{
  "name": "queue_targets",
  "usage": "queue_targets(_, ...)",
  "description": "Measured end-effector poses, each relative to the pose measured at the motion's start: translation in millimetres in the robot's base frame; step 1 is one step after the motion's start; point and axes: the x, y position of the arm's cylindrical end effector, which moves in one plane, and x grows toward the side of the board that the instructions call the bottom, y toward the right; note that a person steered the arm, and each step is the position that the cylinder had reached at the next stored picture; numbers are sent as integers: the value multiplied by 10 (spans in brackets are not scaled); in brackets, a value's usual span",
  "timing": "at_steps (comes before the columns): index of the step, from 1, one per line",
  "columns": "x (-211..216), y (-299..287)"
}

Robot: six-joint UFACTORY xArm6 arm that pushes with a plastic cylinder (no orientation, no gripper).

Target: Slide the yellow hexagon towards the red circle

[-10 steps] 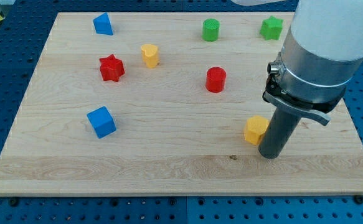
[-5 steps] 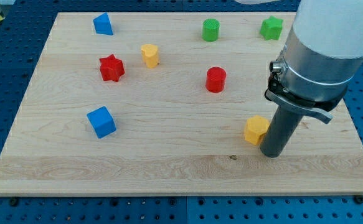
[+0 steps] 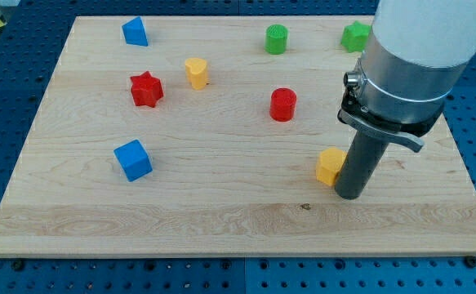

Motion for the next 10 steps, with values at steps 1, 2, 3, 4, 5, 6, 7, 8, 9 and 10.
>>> queue_targets(1,0,-72)
queue_targets(2,-4,-114)
queue_targets(3,-132,-124)
queue_targets(4,-194,-125)
queue_targets(5,-203,-125)
queue_targets(6,-261,-124)
queue_targets(7,-267,-131)
queue_targets(8,-373,-93)
queue_targets(9,-462,-26)
queue_targets(10,-483,-26)
